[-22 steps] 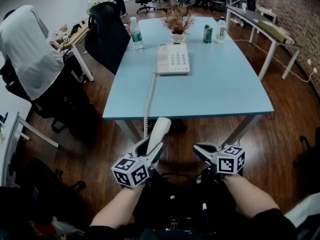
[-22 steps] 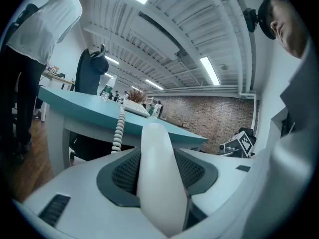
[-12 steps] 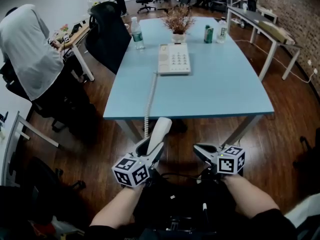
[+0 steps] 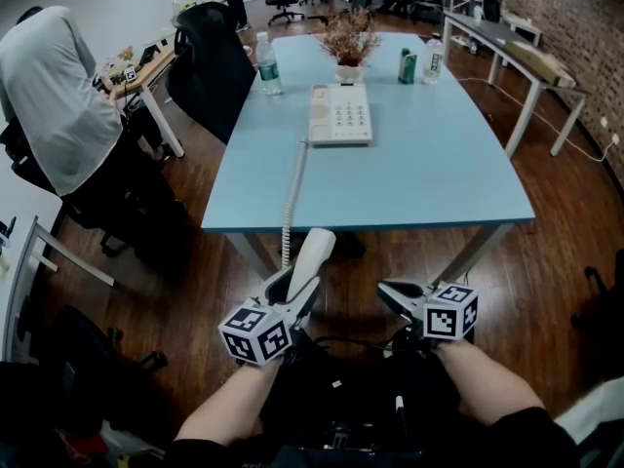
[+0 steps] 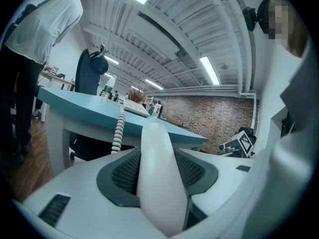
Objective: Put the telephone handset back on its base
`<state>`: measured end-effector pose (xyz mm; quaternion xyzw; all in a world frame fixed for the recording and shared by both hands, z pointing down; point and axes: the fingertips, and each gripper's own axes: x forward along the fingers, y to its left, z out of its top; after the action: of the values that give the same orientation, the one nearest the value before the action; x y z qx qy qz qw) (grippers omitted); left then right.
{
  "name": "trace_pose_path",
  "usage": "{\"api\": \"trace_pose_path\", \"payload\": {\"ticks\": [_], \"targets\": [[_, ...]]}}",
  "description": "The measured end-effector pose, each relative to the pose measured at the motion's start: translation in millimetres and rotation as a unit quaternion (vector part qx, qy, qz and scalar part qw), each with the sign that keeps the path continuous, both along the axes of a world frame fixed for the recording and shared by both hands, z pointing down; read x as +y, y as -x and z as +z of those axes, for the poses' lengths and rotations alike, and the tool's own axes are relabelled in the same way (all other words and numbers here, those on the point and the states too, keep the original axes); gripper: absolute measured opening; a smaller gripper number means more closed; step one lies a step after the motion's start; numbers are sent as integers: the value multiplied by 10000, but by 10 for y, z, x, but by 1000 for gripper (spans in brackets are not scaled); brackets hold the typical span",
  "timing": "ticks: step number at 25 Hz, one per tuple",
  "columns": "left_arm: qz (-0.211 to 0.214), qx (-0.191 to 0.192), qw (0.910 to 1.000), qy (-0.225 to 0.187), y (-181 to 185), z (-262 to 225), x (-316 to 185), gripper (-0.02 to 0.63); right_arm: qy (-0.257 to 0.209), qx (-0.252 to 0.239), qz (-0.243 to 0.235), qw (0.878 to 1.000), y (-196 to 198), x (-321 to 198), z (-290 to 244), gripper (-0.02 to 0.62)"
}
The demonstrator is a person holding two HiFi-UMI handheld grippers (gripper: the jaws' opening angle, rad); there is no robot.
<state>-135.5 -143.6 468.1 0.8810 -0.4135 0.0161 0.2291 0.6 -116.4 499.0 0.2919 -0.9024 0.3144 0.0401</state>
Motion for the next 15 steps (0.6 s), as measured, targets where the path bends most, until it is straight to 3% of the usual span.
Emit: {"api": "trace_pose_path", "payload": {"ticks": [15], "targets": [[231,76,9995,-212,-135,-276,186,215,90,-139,-69,9998,77,81,-70,9]]}}
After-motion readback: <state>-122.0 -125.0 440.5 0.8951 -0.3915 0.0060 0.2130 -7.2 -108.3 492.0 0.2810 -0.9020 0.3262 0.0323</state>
